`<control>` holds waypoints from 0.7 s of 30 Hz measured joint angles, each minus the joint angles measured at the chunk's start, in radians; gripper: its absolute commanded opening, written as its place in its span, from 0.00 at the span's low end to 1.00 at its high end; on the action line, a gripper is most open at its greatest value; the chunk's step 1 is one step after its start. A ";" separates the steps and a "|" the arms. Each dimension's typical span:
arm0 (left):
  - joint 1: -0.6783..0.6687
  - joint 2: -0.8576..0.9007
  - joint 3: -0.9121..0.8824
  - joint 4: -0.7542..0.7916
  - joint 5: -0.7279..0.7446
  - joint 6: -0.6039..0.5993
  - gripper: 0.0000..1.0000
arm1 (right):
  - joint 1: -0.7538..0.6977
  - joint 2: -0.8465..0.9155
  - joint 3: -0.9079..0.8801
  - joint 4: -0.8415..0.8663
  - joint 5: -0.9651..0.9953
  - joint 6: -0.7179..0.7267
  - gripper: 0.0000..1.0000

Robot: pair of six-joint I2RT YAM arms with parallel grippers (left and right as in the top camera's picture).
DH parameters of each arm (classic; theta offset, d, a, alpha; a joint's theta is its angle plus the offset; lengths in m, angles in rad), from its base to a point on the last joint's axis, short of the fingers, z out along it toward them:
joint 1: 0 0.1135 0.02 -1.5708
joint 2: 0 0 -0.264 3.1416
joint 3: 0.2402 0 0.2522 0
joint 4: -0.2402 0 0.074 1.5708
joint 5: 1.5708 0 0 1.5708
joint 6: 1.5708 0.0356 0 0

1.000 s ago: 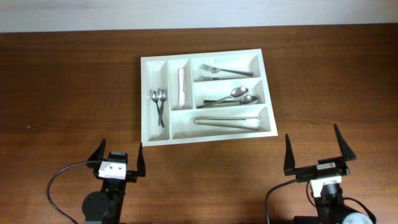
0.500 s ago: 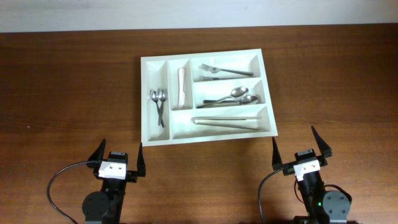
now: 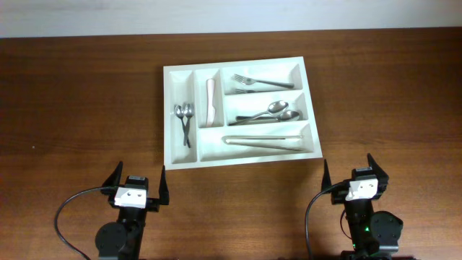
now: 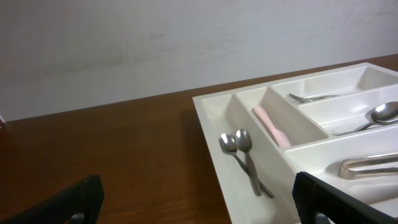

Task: Pack container

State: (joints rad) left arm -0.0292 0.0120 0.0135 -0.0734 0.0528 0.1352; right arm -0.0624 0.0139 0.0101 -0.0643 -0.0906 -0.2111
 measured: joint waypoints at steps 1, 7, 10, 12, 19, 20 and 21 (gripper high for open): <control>0.000 0.000 0.000 0.000 0.000 0.000 0.99 | 0.000 0.000 0.000 0.000 0.003 0.001 0.99; 0.000 0.000 0.000 0.000 0.000 0.000 0.99 | 0.000 0.000 0.000 -0.002 0.013 0.003 0.99; 0.000 0.000 0.000 0.000 0.000 0.000 0.99 | 0.000 0.000 0.000 -0.002 0.015 0.003 0.99; 0.000 0.000 0.000 0.000 0.000 0.000 0.99 | 0.000 0.000 0.000 -0.002 0.016 0.003 0.99; 0.000 0.000 0.000 0.000 0.000 0.000 0.99 | 0.000 0.000 0.000 -0.003 0.016 0.003 0.99; 0.000 0.000 0.000 0.000 0.000 0.000 0.99 | 0.000 0.000 0.000 -0.003 0.016 0.003 0.99; 0.000 0.000 0.000 0.000 0.000 0.000 0.99 | 0.000 0.000 0.000 -0.003 0.016 0.003 0.99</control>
State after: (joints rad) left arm -0.0292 0.0120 0.0135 -0.0734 0.0528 0.1352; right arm -0.0624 0.0139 0.0101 -0.0669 -0.0750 -0.2077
